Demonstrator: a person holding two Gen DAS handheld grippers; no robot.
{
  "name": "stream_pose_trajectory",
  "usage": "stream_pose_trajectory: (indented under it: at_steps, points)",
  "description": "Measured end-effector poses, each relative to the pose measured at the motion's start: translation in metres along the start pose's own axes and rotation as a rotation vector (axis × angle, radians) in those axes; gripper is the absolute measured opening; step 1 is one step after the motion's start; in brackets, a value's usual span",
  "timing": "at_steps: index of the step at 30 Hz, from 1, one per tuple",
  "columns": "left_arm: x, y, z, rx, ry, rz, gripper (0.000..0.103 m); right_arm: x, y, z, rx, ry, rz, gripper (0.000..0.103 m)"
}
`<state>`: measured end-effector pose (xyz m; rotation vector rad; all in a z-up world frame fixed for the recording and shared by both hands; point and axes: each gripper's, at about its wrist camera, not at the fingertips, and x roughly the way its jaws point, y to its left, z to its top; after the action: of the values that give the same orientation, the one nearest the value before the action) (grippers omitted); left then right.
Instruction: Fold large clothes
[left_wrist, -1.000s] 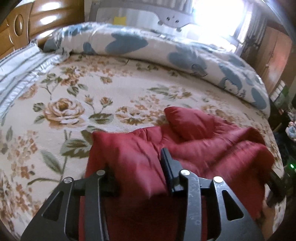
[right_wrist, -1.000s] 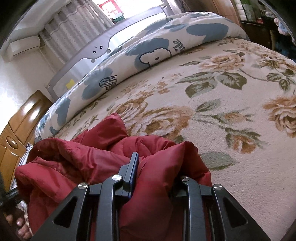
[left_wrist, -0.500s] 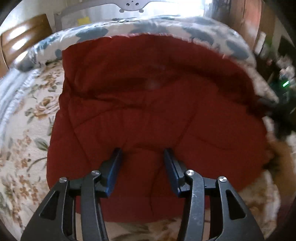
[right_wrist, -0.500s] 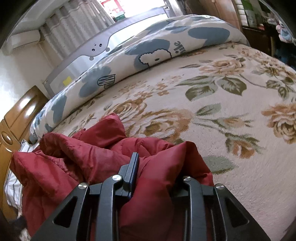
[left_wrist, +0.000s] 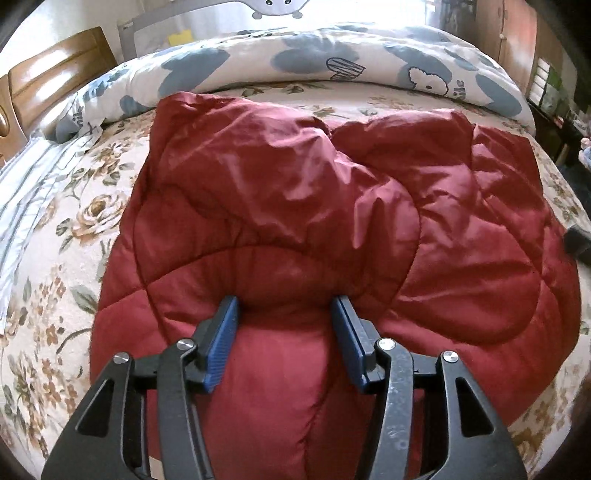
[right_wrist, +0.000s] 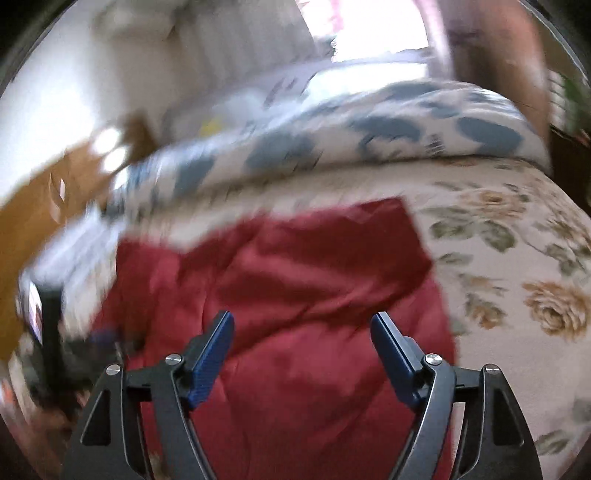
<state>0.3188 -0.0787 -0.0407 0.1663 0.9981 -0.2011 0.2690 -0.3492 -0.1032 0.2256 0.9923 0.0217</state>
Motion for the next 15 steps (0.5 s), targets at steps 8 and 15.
stream_pose_trajectory:
  at_steps: [8,15]
  points:
    - [0.013,0.045,0.015,-0.081,-0.002,0.058,0.055,0.064,-0.042,0.003,0.128,0.121,-0.032,0.084]
    - [0.05,0.064,0.023,-0.166,0.033,0.071,0.081,0.083,-0.052,0.005,0.171,0.137,-0.032,0.092]
